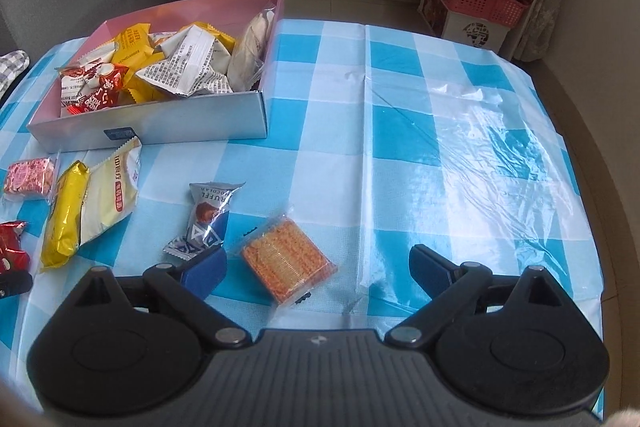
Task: Organize snacks
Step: 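Grasp the clear-wrapped orange wafer with the right tool while the left tool grasps another red packet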
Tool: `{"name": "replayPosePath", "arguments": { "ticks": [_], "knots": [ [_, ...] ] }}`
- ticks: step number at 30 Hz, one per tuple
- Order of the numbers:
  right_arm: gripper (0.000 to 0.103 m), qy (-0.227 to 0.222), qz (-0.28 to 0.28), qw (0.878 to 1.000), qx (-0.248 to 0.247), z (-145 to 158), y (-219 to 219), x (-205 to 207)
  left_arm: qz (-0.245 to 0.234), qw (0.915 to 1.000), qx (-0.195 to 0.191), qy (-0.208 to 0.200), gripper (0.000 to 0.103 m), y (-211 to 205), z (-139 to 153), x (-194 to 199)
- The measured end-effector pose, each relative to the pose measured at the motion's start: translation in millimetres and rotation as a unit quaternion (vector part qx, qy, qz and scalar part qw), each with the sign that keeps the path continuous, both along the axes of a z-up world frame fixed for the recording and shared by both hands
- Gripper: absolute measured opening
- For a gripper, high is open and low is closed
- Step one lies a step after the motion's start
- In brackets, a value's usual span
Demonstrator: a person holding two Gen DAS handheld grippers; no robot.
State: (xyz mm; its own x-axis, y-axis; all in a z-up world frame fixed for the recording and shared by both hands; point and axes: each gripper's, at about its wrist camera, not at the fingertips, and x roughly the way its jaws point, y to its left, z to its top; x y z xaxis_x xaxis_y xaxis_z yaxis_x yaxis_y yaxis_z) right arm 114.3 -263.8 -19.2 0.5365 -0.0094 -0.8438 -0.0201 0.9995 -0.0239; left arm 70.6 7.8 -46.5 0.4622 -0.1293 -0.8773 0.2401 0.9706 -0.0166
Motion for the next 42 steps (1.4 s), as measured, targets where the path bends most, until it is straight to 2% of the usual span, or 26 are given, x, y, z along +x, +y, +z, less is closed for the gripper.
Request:
{"name": "replayPosePath", "arguments": {
  "ticks": [6, 11, 22, 28, 31, 32, 37, 38, 42],
  "knots": [
    [0.092, 0.009, 0.032, 0.999, -0.023, -5.5, 10.4, 0.0, -0.011, 0.9999, 0.012, 0.0, 0.066, 6.2, 1.2, 1.2],
    [0.086, 0.008, 0.053, 0.998, -0.036, -7.0, 20.3, -2.2, -0.004, 0.9992, 0.039, -0.001, 0.066, 13.7, 3.8, 4.3],
    [0.074, 0.006, 0.075, 0.997, -0.035, -5.4, 30.2, -4.2, 0.026, 0.998, -0.055, 0.018, 0.069, 29.6, 8.8, 11.2],
    [0.061, 0.005, 0.086, 0.996, -0.035, -3.7, 33.7, -6.5, 0.039, 0.9981, -0.047, 0.006, 0.062, 26.1, 10.1, 11.0],
    [0.057, 0.005, 0.092, 0.995, -0.039, -2.9, 35.8, -7.1, 0.044, 0.9979, -0.048, 0.005, 0.046, 28.5, 11.4, 11.8],
    [0.055, 0.005, 0.093, 0.995, -0.039, -2.7, 36.2, -7.0, 0.047, 0.9977, -0.048, 0.007, 0.044, 29.3, 11.4, 12.5],
    [0.047, 0.006, 0.09, 0.995, -0.04, -1.5, 36.4, -5.8, 0.052, 0.9972, -0.053, 0.011, 0.039, 31.5, 12.4, 12.6],
    [0.042, 0.005, 0.088, 0.995, -0.04, -1.2, 36.5, -5.7, 0.051, 0.9972, -0.053, 0.012, 0.038, 31.5, 13.0, 12.5],
    [0.039, 0.002, 0.085, 0.996, -0.041, 2.5, 36.3, -5.2, 0.048, 0.9967, -0.063, 0.015, 0.037, 31.3, 15.3, 12.4]
  ]
}}
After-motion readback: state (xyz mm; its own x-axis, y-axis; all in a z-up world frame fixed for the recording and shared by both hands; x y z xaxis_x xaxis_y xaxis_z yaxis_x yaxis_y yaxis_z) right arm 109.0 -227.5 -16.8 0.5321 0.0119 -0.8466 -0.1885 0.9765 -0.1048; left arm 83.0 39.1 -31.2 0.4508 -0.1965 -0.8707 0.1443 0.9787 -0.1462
